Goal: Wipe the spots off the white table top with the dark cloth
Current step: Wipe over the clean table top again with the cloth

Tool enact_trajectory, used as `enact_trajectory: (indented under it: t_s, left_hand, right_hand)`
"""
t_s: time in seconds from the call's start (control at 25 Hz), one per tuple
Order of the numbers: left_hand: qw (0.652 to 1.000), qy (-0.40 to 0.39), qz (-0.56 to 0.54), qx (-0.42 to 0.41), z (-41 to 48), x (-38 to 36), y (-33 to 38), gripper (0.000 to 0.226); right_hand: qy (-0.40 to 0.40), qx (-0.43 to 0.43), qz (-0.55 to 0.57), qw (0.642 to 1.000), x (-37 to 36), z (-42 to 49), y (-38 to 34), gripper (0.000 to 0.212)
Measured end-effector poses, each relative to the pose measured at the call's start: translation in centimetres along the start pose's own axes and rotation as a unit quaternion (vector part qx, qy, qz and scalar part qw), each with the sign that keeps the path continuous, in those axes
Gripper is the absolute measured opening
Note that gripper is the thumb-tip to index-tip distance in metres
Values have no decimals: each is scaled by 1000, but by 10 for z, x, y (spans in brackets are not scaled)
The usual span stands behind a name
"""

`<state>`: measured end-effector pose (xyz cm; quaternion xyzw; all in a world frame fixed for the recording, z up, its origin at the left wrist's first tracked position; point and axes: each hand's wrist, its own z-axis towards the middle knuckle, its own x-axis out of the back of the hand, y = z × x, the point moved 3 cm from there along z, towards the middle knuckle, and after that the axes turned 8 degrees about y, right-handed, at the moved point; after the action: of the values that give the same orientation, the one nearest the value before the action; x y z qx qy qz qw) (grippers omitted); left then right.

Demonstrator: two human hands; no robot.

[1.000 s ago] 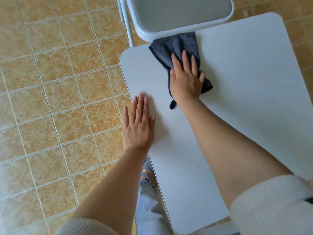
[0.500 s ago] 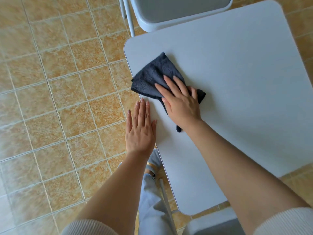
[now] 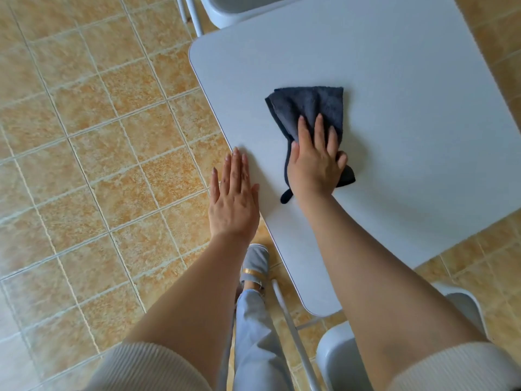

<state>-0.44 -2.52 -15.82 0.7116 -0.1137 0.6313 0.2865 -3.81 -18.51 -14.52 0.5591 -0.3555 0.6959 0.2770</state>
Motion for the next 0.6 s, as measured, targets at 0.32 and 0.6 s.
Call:
enact_trajectory:
  t_s: [0.32, 0.6]
  left_hand:
    - [1000, 1, -24, 5, 4, -3, 20, 58]
    - [999, 13, -24, -47, 3, -18, 57, 59]
  right_hand:
    - [50, 81, -37, 995, 34, -91, 79, 40]
    - [12, -139, -21, 990, 30, -13, 116, 47]
